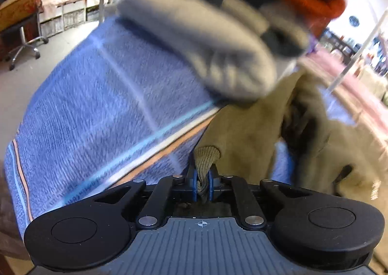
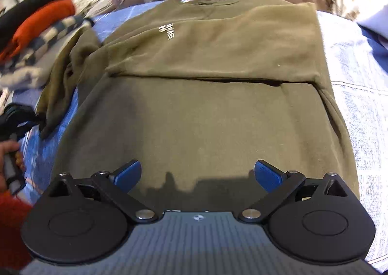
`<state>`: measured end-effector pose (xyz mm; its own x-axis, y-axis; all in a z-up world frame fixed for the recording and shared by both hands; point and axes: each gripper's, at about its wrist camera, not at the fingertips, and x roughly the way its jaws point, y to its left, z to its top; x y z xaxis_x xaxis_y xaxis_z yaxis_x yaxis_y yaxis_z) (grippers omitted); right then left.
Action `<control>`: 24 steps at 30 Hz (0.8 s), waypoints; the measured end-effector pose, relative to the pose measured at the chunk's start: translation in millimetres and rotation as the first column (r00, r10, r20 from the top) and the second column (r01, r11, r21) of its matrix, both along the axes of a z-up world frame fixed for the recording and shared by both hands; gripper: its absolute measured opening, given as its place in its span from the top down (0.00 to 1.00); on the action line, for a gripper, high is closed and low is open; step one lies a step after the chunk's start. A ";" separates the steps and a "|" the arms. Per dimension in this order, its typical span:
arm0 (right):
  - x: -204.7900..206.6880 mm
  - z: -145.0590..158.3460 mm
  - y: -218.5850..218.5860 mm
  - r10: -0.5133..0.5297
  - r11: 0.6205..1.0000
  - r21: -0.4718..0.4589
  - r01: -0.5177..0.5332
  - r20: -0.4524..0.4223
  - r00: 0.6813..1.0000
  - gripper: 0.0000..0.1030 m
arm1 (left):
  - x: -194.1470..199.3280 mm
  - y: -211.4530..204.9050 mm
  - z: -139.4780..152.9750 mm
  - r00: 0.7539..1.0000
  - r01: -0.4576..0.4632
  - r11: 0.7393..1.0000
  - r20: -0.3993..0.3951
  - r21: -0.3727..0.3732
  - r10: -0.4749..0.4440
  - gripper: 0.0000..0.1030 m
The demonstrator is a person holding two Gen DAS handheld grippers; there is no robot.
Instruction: Fold small clothes
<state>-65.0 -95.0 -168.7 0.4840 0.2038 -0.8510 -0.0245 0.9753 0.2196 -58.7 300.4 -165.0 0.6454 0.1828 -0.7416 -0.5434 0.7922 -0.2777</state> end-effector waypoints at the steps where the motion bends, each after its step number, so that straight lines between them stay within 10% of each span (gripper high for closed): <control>1: 1.1 0.6 -2.4 -0.015 1.000 0.011 0.015 0.003 1.000 0.03 | -1.8 -3.3 10.8 1.000 0.022 1.000 0.021 0.011 -0.022 0.42; 5: 3.0 1.6 -14.0 -0.046 0.998 0.051 0.044 0.022 0.999 0.03 | -7.8 -35.8 74.8 0.964 0.205 0.978 0.165 0.044 -0.209 0.45; 12: 11.2 19.8 -41.2 -0.080 0.994 0.086 0.071 0.105 0.991 0.06 | 39.1 -161.2 166.2 0.781 0.522 0.851 0.373 0.050 -0.501 0.46; 16: 9.5 38.1 -74.3 -0.146 0.989 0.037 0.142 0.180 0.973 0.06 | 73.3 -258.1 150.2 0.680 0.689 0.725 0.348 -0.002 -0.645 0.42; 18: 5.2 42.3 -92.7 -0.175 0.984 0.014 0.176 0.203 0.963 0.04 | 79.5 -295.0 131.7 0.658 0.732 0.680 0.310 -0.046 -0.686 0.21; 20: 2.4 39.8 -110.5 -0.199 0.980 0.015 0.200 0.190 0.961 0.04 | 83.3 -320.7 112.0 0.663 0.740 0.668 0.258 -0.078 -0.703 0.03; 24: 3.3 28.7 -131.8 -0.237 0.970 0.090 0.225 0.160 0.958 0.04 | 66.0 -328.9 92.7 0.653 0.754 0.652 0.184 -0.074 -0.735 0.00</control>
